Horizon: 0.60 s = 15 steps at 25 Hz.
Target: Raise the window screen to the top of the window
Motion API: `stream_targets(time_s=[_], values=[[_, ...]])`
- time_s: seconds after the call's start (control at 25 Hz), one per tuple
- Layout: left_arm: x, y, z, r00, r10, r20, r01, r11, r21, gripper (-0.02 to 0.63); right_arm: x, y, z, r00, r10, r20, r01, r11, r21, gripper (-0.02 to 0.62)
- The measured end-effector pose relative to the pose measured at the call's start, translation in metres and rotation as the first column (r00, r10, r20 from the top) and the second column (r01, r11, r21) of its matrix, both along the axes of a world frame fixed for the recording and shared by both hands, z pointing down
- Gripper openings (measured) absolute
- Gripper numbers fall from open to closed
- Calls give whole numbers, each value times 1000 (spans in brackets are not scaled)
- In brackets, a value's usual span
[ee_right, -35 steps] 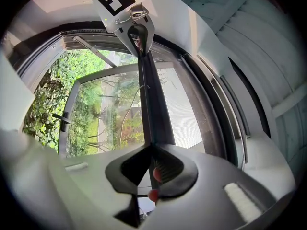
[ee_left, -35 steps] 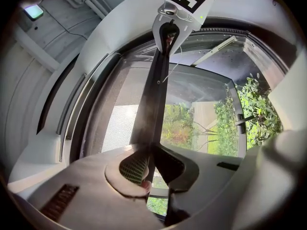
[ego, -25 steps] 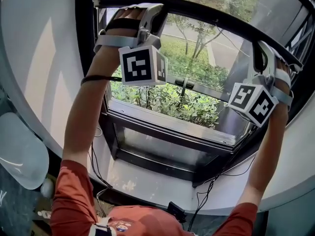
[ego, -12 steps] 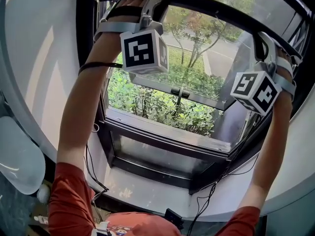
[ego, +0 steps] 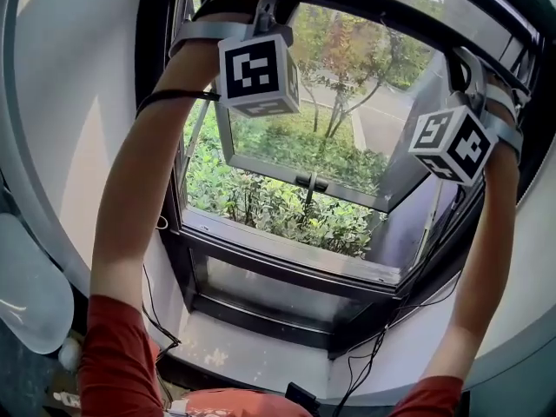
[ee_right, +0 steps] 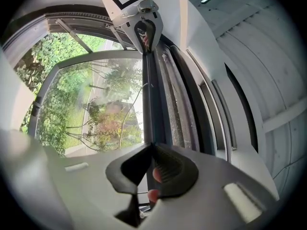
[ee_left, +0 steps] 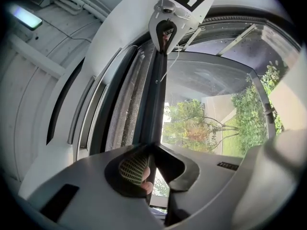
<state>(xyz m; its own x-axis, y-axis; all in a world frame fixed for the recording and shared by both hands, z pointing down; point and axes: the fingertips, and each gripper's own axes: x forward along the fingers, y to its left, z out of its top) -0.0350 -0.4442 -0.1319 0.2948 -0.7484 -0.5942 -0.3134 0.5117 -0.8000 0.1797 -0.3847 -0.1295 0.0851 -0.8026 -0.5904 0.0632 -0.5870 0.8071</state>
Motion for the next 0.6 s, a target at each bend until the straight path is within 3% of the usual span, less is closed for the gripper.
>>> stream_targets(time_s=[0.6], values=[[-2,1,-77,999,-43,4,43,999,23,51,0,1,-76,1000,23,10,-23,1000,10,38]])
